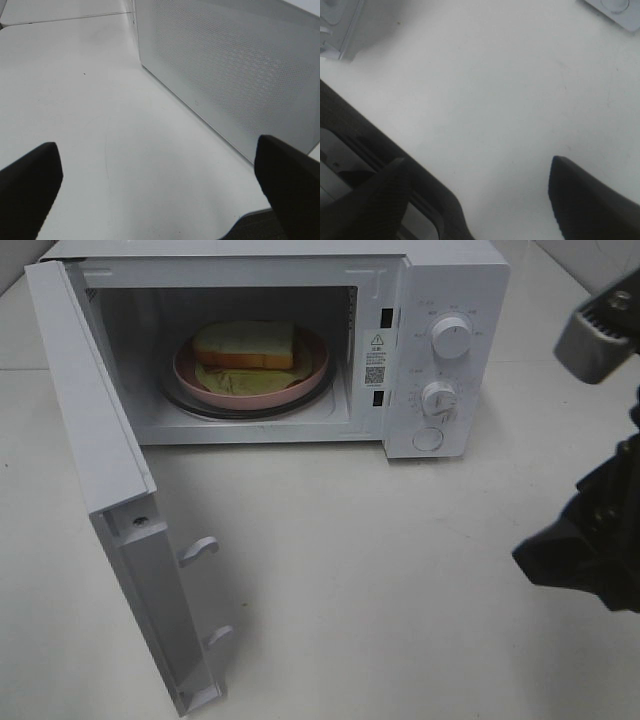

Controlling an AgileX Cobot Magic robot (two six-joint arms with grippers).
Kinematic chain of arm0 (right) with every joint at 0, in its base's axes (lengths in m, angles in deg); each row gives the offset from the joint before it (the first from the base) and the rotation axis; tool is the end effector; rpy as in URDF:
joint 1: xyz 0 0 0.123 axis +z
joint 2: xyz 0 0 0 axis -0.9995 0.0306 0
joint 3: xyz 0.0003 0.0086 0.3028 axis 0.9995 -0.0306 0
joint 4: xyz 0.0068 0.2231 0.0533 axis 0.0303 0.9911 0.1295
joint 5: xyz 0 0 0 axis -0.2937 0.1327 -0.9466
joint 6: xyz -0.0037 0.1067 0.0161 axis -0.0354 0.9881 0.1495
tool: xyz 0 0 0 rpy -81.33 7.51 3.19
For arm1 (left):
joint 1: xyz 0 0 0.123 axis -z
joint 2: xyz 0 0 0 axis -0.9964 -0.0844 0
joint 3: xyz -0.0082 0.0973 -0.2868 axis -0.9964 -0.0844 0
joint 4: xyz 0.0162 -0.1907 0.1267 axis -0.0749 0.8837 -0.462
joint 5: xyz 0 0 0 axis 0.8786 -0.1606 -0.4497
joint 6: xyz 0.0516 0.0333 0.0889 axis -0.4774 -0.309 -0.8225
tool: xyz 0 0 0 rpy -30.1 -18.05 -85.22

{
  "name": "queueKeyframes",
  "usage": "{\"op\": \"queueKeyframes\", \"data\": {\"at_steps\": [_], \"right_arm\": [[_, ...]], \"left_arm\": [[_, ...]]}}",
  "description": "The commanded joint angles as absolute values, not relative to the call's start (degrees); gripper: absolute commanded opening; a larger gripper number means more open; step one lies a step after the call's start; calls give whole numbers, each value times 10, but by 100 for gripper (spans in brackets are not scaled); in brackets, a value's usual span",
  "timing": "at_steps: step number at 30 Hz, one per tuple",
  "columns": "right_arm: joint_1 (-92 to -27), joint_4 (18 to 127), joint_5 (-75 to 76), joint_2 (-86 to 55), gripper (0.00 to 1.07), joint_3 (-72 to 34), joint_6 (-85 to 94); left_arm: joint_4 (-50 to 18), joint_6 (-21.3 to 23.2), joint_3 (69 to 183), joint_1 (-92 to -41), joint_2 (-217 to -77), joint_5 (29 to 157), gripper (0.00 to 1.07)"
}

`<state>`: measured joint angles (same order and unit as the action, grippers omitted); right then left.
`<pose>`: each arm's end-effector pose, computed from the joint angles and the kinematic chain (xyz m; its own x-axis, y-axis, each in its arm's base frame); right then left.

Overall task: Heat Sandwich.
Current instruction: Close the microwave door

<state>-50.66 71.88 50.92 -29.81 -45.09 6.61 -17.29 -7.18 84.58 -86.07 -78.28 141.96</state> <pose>0.1183 0.0896 0.2943 -0.6137 -0.5412 -0.5748 -0.6397 0.7676 -0.0398 -0.0286 -0.0217 0.2613 -0.4167 0.0833 -0.9052 0.2017 0.9795 -0.0027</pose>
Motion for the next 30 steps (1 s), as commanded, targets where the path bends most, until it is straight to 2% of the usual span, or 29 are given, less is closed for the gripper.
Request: {"op": "queueKeyframes", "data": {"at_steps": [1, 11, 17, 20, 21, 30], "right_arm": [[-506, 721, 558, -326, 74, -453, 72], [-506, 719, 678, -406, 74, -453, 72], [-518, 718, 687, -461, 74, -453, 72], [-560, 718, 687, -493, 74, -453, 72], [-594, 718, 690, -515, 74, -453, 72], [-700, 716, 703, -607, 74, -453, 72]], "left_arm": [[-171, -69, 843, -861, -767, 1416, 100], [-171, -69, 843, -861, -767, 1416, 100], [-171, -69, 843, -861, -767, 1416, 100], [-171, -69, 843, -861, -767, 1416, 100], [-171, -69, 843, -861, -767, 1416, 100], [-171, -69, 843, -861, -767, 1416, 100]]}}
